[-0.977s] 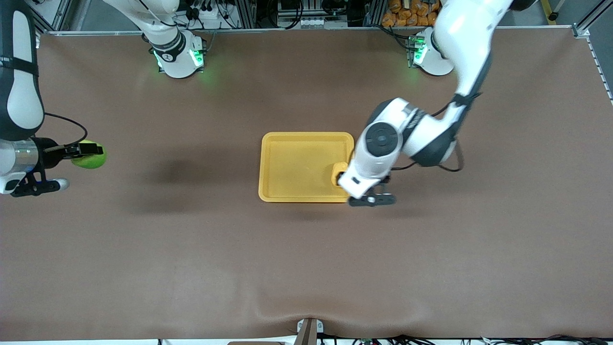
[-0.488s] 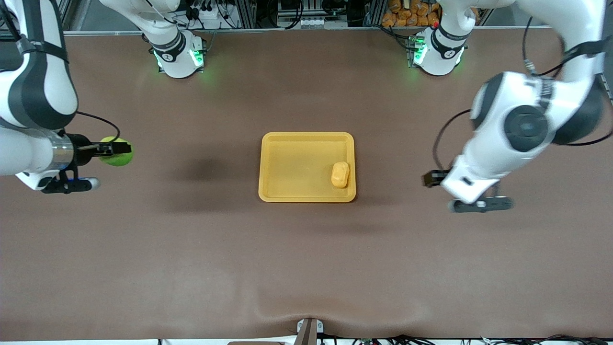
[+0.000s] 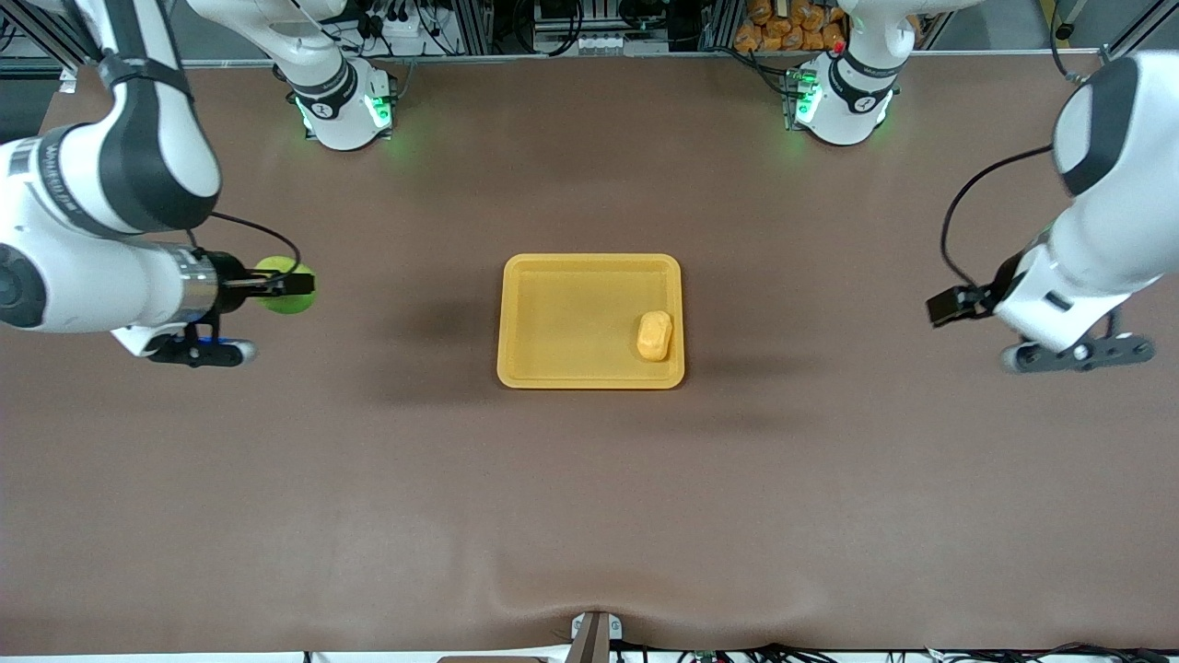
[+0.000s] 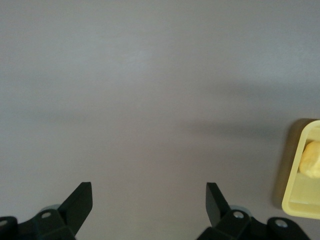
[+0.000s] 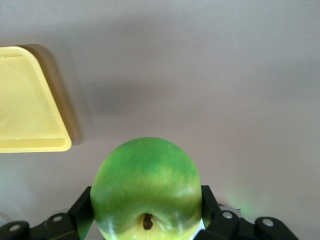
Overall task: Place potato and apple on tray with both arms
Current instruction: 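Carry the apple over the tray with the right gripper while the left withdraws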
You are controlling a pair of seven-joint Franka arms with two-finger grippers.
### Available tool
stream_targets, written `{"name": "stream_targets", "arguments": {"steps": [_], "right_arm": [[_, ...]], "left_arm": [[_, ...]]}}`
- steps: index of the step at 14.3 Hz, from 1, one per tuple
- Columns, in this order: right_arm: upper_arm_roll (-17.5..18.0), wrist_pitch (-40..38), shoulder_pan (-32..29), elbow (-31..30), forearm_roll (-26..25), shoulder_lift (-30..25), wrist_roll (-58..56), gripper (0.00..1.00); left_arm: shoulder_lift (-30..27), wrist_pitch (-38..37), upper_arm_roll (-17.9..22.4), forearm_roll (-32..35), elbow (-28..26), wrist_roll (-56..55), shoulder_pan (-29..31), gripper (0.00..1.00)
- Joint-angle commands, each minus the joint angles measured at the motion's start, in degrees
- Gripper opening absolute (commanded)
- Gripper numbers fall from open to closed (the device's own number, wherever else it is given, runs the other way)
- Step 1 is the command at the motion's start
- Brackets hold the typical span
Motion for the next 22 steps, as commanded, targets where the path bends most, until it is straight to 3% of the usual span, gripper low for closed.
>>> {"name": "stream_targets", "arguments": {"steps": [1, 5, 12, 15, 19, 22], "right_arm": [[-0.6, 0.5, 3.4, 0.4, 1.6, -0.4, 5.6, 0.0], [-0.6, 2.6, 7.9, 0.2, 1.7, 0.1, 10.8, 0.0], [-0.7, 10.4, 17.2, -0.2, 4.1, 3.4, 24.0, 0.0], [-0.7, 14.3, 20.7, -0.2, 4.1, 5.4, 29.2, 0.0], [-0.7, 16.5, 22.4, -0.2, 4.2, 7.4, 30.4, 0.0], [-0.6, 19.0, 24.5, -0.2, 4.3, 9.5, 32.9, 0.0]], "left_arm": [[-5.3, -4.3, -0.7, -0.4, -1.0, 2.2, 1.0, 1.0], [-8.6, -9.1, -0.8, -1.7, -0.2, 3.7, 1.1, 1.0], [-14.5, -10.9, -0.3, -3.7, -0.4, 7.9, 1.3, 1.0], [-14.6, -10.9, 0.5, -3.8, -0.8, 8.7, 2.2, 1.0], [-14.7, -11.4, 5.2, -3.9, -2.1, 8.9, -2.1, 1.0], [-14.2, -11.0, 5.1, -4.0, -1.8, 8.5, -1.7, 1.0]]}}
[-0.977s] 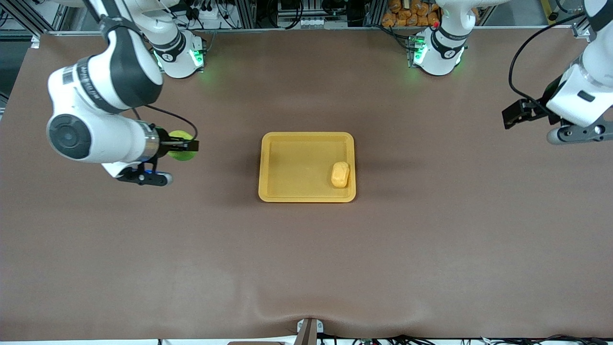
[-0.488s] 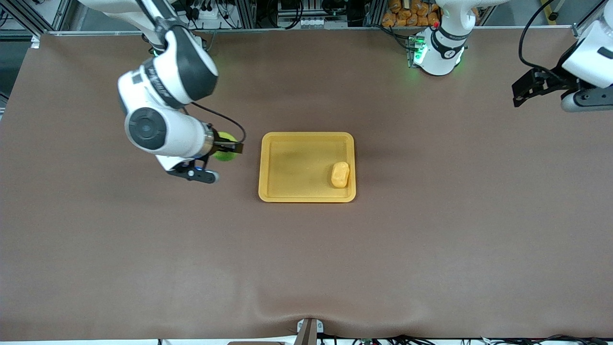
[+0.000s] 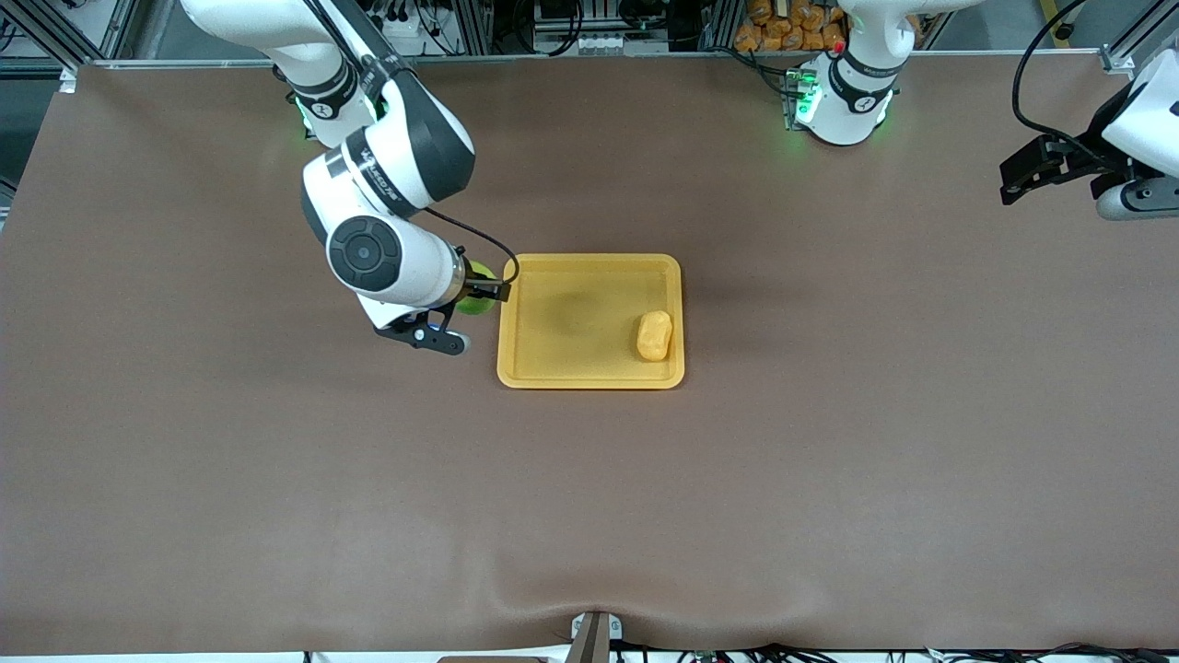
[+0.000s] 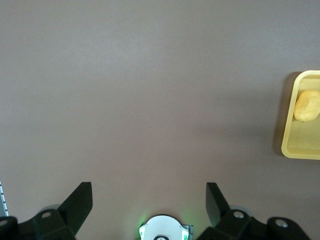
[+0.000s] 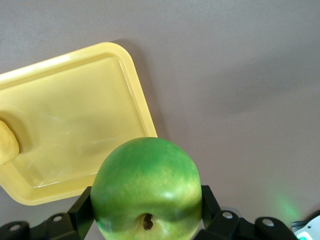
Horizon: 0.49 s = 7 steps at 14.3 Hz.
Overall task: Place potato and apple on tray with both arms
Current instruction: 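Carry the apple over the tray with the right gripper while the left withdraws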
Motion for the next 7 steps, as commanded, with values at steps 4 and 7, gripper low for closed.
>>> {"name": "stream_targets", "arguments": {"steps": [4, 7], "right_arm": [[-0.5, 7.1, 5.2, 0.5, 1.2, 4.8, 7.1, 0.0], [-0.6, 9.9, 6.8, 0.4, 1.2, 7.2, 8.3, 0.0]], "left_arm": [[-0.4, -0.1, 0.9, -1.1, -0.4, 0.5, -0.1, 1.0], [-0.3, 0.5, 0.8, -1.0, -0.6, 0.8, -0.1, 1.0]]}}
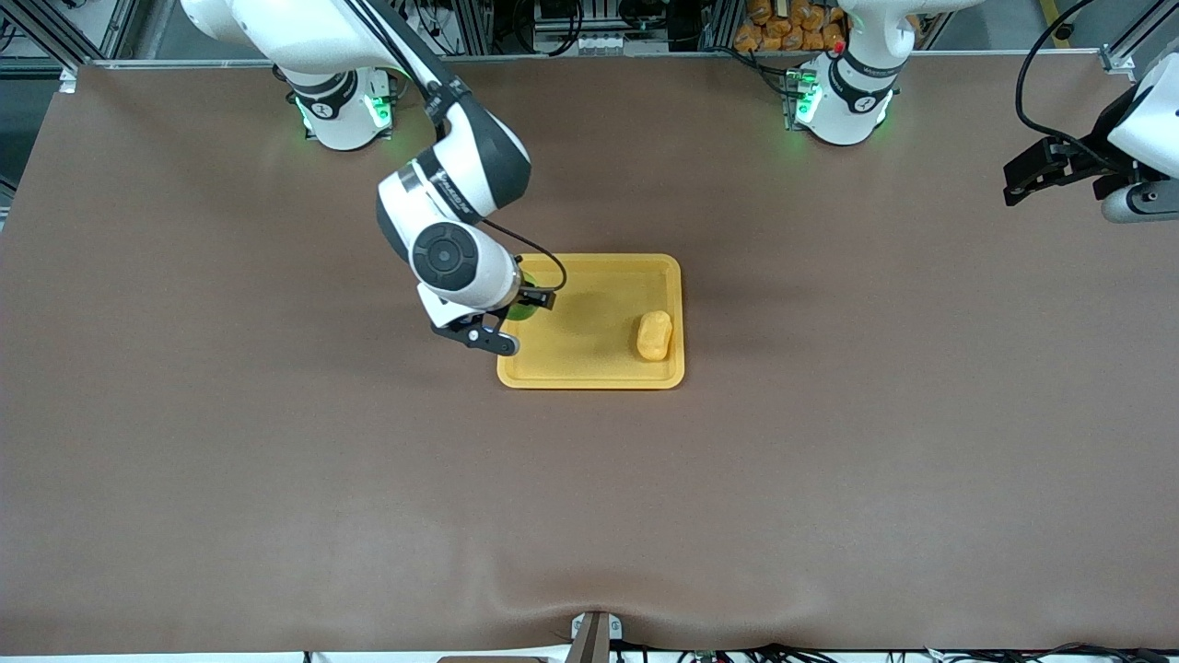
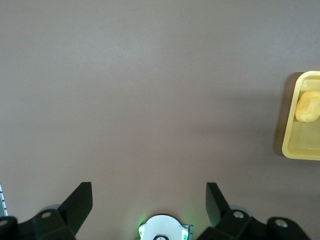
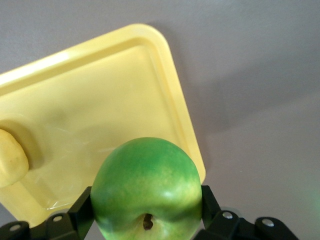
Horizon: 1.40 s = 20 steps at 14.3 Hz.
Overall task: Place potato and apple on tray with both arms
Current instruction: 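Carry the apple over the tray with the right gripper while the left withdraws, then lower the apple into the tray and open the right gripper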
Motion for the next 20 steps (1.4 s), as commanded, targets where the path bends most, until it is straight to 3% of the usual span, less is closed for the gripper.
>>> {"name": "stream_targets", "arguments": {"steps": [1, 8, 17, 18, 19, 20], "right_arm": [[-0.6, 2.4, 1.2, 0.4, 1.2, 2.0, 1.3, 0.0], [-0.7, 7.2, 3.0, -0.2, 0.5, 7.0, 1.0, 0.0], [-0.8, 10.3, 3.6, -2.0, 0.2, 8.8, 1.0, 0.0], [-0.8, 10.4, 3.4, -2.0, 0.2, 8.9, 1.0, 0.13], [-0.8, 10.5, 3.4, -2.0, 0.3, 9.2, 1.2, 0.41], [-0.9, 10.5, 3.4, -2.0, 0.2, 9.4, 1.2, 0.56]], "left_arm": [[-0.5, 0.5, 0.2, -1.0, -0.8, 0.8, -0.2, 1.0], [-1.1, 0.3, -0.1, -3.5, -1.1, 0.6, -0.2, 1.0], [-1.7, -0.3, -0.1, -3.5, -0.9, 0.8, -0.2, 1.0], [-1.7, -0.3, -0.1, -3.5, -0.8, 0.8, -0.2, 1.0], [-1.7, -0.3, -0.2, -3.5, -0.8, 0.8, -0.2, 1.0], [-1.7, -0.3, -0.2, -3.5, -0.5, 0.8, -0.3, 1.0]]}}
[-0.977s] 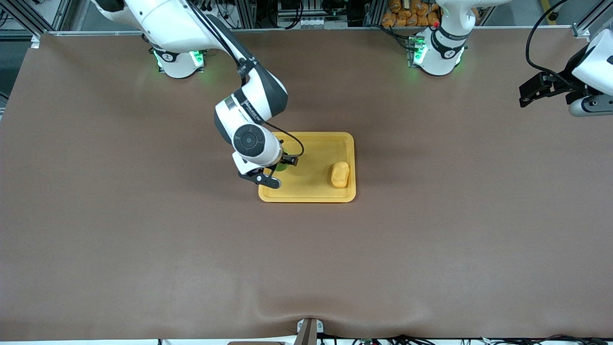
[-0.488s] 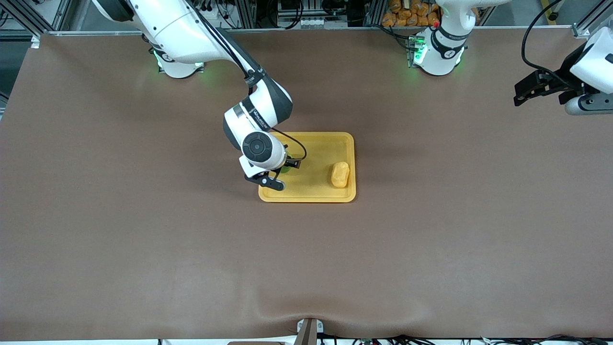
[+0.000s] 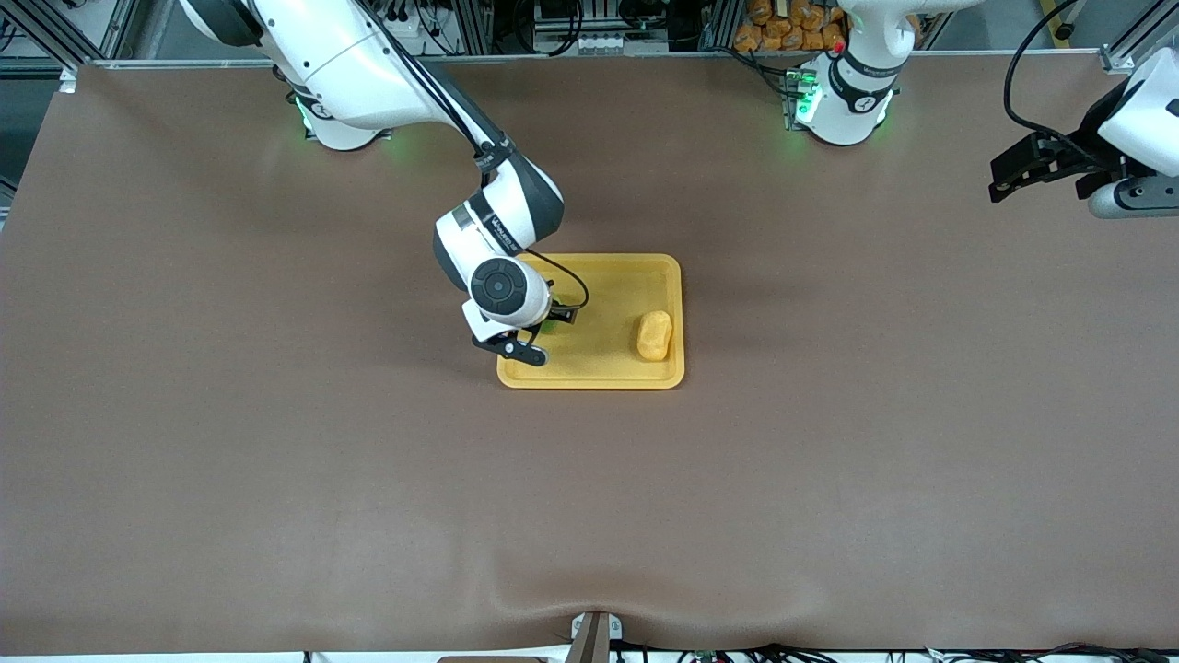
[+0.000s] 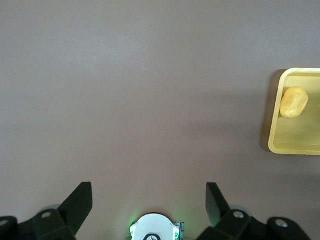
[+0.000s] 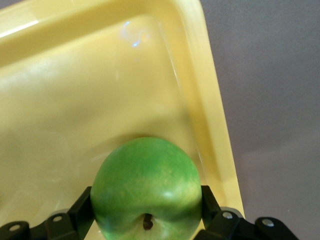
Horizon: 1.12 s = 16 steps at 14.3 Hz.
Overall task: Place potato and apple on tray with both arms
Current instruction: 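Lower the apple into the tray and open the right gripper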
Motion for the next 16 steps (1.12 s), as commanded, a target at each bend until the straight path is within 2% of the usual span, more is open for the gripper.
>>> {"name": "stream_targets", "arguments": {"steps": [1, 2, 7, 11, 16], "right_arm": [[-0.6, 0.6, 0.8, 0.0, 0.2, 0.3, 0.7, 0.84], [-0.7, 0.6, 0.9, 0.1, 0.2, 0.3, 0.7, 1.0], [-0.7, -0.8, 0.0, 0.5, 0.3, -0.5, 0.7, 1.0], [-0.8, -8.8, -1.7, 2.7, 0.3, -2.8, 0.5, 1.0], [-0.8, -13.8, -3.7, 4.5, 0.3, -6.5, 0.0, 1.0]], "left_arm": [[-1.3, -0.3, 0.1, -0.9, -0.1, 0.7, -0.1, 1.0], [-1.3, -0.3, 0.1, -0.9, -0.2, 0.7, -0.1, 1.0], [-1.3, -0.3, 0.1, -0.9, -0.3, 0.8, -0.1, 1.0], [-1.3, -0.3, 0.1, -0.9, -0.2, 0.8, -0.1, 1.0], [-1.3, -0.3, 0.1, -0.9, -0.4, 0.8, -0.2, 1.0]]}}
